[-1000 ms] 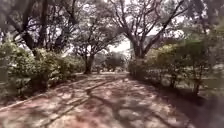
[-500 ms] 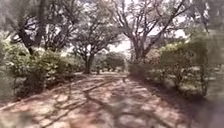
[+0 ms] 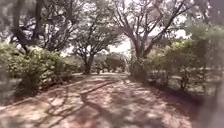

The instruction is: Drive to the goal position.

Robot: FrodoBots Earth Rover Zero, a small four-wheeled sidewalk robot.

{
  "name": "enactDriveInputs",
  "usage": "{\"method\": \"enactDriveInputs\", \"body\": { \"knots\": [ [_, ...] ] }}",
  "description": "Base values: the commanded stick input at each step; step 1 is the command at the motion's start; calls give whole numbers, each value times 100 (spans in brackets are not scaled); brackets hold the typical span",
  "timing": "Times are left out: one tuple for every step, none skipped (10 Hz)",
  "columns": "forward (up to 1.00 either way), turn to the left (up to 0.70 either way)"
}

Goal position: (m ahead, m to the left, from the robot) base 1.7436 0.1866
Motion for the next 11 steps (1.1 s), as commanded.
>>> {"method": "enactDriveInputs", "body": {
  "knots": [
    [50, 0],
    [50, 0],
    [50, 0],
    [50, 0],
    [50, 0],
    [50, 0],
    [50, 0],
    [50, 0],
    [50, 0],
    [50, 0],
    [50, 0]
  ]
}}
